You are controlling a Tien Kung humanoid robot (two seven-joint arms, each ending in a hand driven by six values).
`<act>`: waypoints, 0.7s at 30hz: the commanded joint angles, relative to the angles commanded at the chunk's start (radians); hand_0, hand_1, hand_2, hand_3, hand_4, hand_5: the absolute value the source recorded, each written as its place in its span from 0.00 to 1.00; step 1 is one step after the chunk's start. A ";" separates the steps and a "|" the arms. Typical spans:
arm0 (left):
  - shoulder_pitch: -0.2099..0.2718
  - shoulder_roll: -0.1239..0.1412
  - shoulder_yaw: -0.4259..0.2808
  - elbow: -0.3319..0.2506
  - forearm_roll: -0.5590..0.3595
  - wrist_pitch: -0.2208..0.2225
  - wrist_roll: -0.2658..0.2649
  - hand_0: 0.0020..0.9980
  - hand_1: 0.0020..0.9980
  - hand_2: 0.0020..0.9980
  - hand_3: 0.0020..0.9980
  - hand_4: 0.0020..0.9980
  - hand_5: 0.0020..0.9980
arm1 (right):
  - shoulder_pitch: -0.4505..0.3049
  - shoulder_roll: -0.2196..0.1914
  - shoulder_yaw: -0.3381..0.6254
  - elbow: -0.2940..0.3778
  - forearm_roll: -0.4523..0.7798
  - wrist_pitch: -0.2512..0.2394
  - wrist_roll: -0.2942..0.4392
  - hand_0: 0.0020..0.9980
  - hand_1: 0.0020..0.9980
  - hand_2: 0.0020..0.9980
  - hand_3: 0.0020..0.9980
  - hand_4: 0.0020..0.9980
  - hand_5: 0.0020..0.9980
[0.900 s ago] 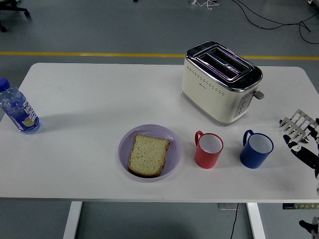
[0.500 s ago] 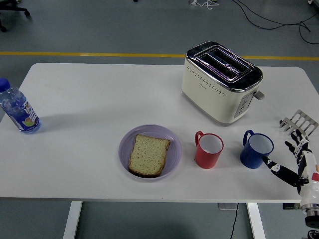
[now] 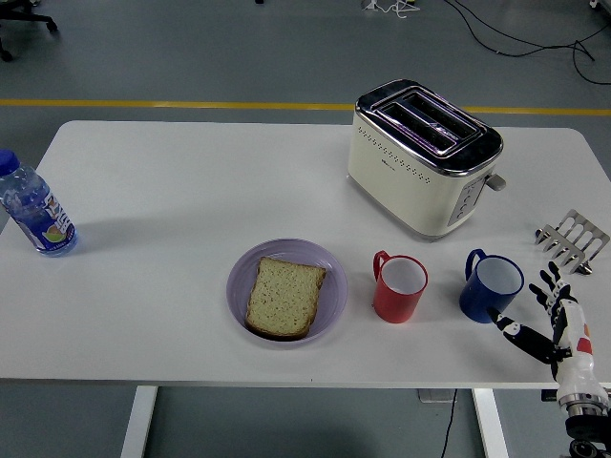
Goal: Pick up the cup,pour liquid into bread,place the cup on the desk
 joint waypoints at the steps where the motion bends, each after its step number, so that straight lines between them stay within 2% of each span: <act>1: 0.000 0.000 -0.001 0.000 0.001 -0.001 0.000 0.37 0.36 0.44 0.62 0.35 1.00 | 0.009 0.003 -0.005 -0.007 0.007 -0.001 0.002 0.95 0.87 0.96 1.00 1.00 0.10; 21: 0.003 -0.002 0.003 0.000 -0.002 -0.005 -0.001 0.37 0.36 0.45 0.62 0.34 1.00 | 0.128 0.050 -0.070 -0.141 0.094 -0.029 0.031 0.95 0.86 0.96 1.00 1.00 0.10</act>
